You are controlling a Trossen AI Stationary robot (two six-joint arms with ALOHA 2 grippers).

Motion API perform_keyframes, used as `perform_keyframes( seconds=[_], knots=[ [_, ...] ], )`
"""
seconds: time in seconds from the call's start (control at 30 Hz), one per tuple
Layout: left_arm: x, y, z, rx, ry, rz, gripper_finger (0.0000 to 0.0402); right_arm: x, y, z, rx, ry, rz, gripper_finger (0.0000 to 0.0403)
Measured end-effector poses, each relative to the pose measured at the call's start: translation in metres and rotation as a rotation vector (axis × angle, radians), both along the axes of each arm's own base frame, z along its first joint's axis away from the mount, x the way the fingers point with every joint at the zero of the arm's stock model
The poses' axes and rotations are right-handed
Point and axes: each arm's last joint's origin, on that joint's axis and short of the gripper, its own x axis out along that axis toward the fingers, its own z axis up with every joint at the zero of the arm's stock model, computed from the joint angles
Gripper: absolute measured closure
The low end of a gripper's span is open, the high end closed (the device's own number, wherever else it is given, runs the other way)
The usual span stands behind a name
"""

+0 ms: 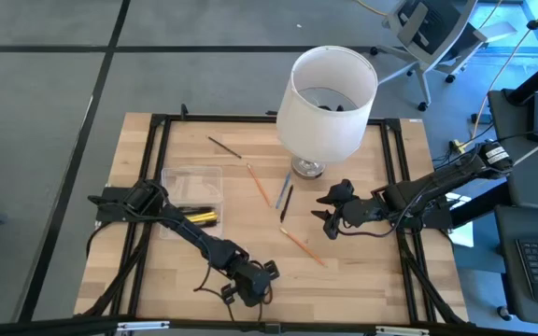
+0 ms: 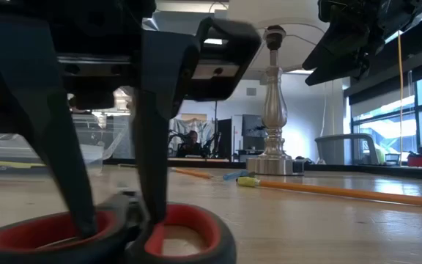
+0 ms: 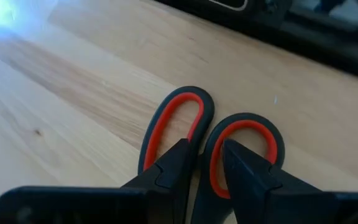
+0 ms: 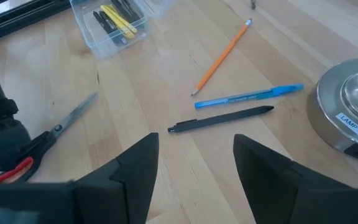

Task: Pick & place school supplies into a supply box
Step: Put the black scissors into the transparent supply box

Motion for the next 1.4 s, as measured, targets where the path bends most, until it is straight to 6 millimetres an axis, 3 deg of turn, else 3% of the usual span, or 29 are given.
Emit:
perform_keyframes(
  seconds=[0.13,0.53,1.03,1.4],
  knots=[
    [-0.0001,-0.0001,-0.0003,-0.020,0.018,0.043,0.0314,0.0000,0.0000,0.0000,-0.001,0.000,0.000,0.0192],
    [0.0034,-0.0047,0.0011,0.075,-0.134,-0.051,0.0311,0.0000,0.0000,0.0000,0.000,0.000,0.000,0.0192],
    [0.0042,-0.0055,0.0015,0.112,-0.173,-0.087,0.0272,0.0000,0.0000,0.0000,0.000,0.000,0.000,0.0192],
    [0.0037,0.0040,-0.0057,0.002,0.005,0.096,0.0297,0.0000,0.0000,0.0000,0.001,0.000,0.000,0.0192]
  ],
)
